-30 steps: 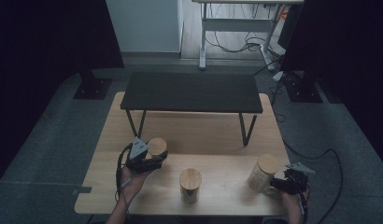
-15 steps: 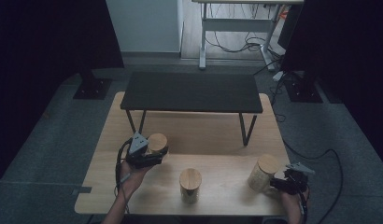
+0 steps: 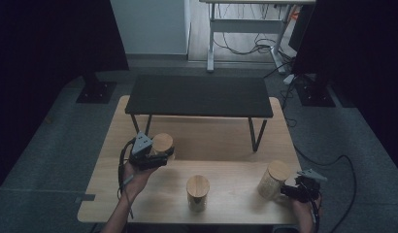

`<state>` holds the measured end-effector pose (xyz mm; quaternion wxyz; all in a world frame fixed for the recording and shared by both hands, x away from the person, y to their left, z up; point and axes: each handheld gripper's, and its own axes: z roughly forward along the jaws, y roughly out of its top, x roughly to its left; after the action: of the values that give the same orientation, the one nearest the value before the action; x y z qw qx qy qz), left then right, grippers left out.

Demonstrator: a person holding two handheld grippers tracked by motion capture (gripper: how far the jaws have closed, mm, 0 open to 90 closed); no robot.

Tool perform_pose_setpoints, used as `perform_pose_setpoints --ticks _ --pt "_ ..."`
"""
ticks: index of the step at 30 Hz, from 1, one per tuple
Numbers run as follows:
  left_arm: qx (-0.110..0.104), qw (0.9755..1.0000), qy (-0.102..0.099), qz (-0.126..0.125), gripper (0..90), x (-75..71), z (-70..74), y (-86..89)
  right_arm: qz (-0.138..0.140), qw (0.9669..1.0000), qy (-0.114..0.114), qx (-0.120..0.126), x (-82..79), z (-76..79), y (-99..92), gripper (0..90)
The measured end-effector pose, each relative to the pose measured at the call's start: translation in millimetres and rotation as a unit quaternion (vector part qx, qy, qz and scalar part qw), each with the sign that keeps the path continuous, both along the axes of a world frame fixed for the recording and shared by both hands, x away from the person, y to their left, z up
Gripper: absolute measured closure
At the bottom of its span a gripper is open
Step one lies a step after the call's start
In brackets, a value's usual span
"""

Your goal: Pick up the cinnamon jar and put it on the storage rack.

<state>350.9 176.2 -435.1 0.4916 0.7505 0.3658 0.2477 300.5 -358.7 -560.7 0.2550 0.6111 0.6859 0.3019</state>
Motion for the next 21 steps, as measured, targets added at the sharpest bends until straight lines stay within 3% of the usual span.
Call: perform_pose_setpoints --ticks 21 --pt "-0.001 1.0 -0.008 0.004 25.6 13.6 22.4 2.5 0.0 1.0 0.0 0.0 0.0 0.0 0.1 7.2"
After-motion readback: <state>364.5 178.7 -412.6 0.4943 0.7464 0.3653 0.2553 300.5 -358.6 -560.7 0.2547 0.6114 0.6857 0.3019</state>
